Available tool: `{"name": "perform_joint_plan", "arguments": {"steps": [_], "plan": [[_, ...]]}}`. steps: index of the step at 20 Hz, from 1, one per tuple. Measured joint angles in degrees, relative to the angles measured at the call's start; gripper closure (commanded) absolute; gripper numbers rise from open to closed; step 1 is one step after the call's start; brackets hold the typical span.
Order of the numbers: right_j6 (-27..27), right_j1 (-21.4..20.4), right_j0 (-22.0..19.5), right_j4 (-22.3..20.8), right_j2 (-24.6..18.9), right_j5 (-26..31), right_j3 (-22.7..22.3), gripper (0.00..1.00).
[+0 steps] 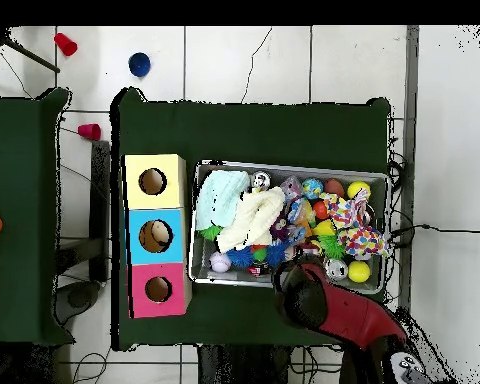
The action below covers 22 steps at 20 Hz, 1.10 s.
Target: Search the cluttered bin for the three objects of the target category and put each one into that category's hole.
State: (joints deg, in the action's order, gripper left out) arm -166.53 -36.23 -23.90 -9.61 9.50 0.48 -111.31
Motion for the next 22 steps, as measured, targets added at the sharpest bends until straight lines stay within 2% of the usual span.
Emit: {"name": "perform_joint_plan", "arguments": {"steps": [2, 3, 9, 11, 19, 22], "plan": [[0.0, -0.2, -0.5, 0.0, -0.4, 1.1, 0.0, 0.00], [0.0, -0.7, -1.7, 0.0, -1.3, 3.9, 0.0, 0.00], [0.0, -1.4, -3.9, 0.0, -1.9, 12.3, 0.0, 0.00], [0.0, -1.0, -4.0, 0.0, -1.9, 13.5, 0.0, 0.00], [0.0, 3.2, -3.9, -0.6, -1.9, 13.4, 0.8, 0.00], [0.0, 3.6, -3.6, -0.6, -1.6, 13.3, 1.9, 0.00]]}}
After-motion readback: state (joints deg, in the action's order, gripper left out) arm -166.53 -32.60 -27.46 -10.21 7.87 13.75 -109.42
